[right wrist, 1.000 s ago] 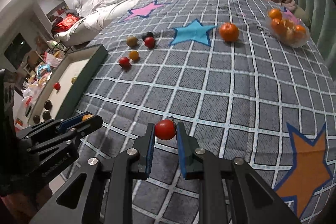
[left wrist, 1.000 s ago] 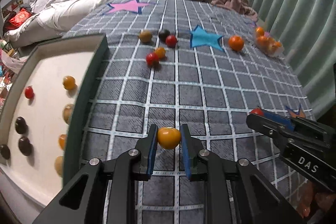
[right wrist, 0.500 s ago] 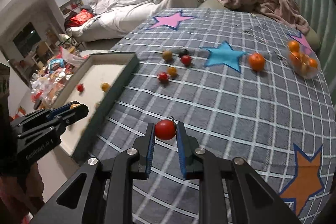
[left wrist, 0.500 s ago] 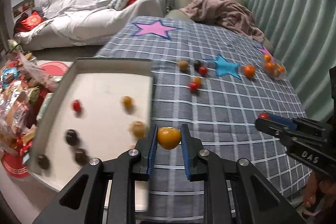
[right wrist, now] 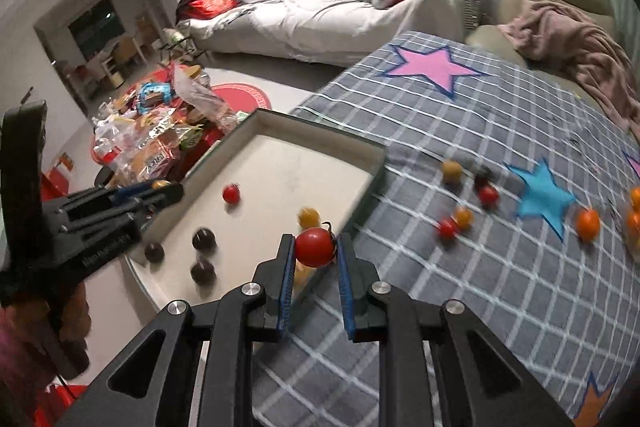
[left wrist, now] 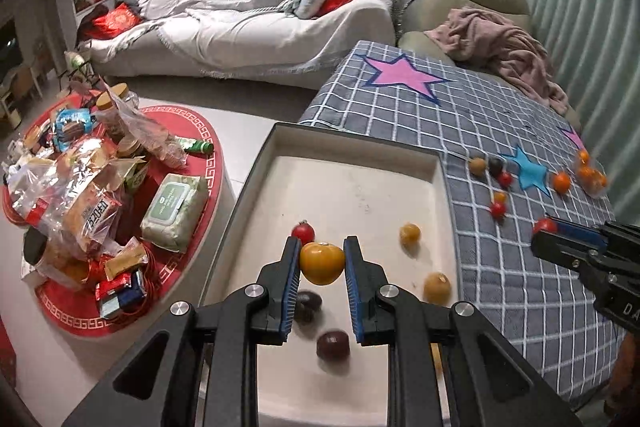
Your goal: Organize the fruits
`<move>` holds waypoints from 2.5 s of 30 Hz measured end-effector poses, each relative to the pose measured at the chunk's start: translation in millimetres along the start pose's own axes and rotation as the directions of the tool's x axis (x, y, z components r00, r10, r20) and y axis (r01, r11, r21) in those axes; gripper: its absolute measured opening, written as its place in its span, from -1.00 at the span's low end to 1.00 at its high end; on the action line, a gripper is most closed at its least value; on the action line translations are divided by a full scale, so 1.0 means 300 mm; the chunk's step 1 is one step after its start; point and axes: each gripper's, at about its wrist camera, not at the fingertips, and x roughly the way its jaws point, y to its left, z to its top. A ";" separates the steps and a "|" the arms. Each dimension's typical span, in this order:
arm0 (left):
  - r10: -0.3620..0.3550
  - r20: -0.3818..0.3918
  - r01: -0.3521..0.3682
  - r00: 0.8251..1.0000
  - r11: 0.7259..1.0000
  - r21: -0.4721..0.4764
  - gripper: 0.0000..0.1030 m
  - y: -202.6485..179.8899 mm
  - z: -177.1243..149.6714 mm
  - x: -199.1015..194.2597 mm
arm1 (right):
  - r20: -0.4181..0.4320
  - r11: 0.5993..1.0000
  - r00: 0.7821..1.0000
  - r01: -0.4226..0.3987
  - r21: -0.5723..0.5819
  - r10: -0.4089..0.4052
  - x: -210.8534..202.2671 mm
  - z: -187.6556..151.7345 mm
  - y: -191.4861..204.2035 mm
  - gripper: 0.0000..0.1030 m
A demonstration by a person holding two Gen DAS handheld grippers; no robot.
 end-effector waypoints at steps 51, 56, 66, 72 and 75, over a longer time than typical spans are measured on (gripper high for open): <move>0.171 -0.085 -0.169 0.982 0.985 0.022 0.89 -0.065 0.066 0.291 | -0.126 1.000 0.992 0.008 -0.003 -0.008 0.320 0.154 -0.043 0.57; 0.134 -0.131 -0.137 0.982 0.991 -0.008 0.89 -0.054 0.042 0.242 | -0.146 0.999 0.989 0.033 0.007 -0.031 0.276 0.135 -0.043 0.76; 0.141 -0.189 -0.150 0.972 0.988 -0.029 0.99 -0.057 -0.067 0.118 | -0.230 0.998 0.971 0.053 -0.024 -0.057 0.188 0.064 0.023 1.00; 0.146 -0.275 -0.170 0.950 0.983 -0.065 0.99 -0.046 -0.142 0.067 | -0.321 0.999 0.946 0.037 -0.030 -0.044 0.174 0.013 0.069 1.00; 0.144 -0.308 -0.175 0.940 0.981 -0.077 0.99 -0.048 -0.172 0.051 | -0.340 0.999 0.939 0.036 -0.021 -0.041 0.161 -0.009 0.078 1.00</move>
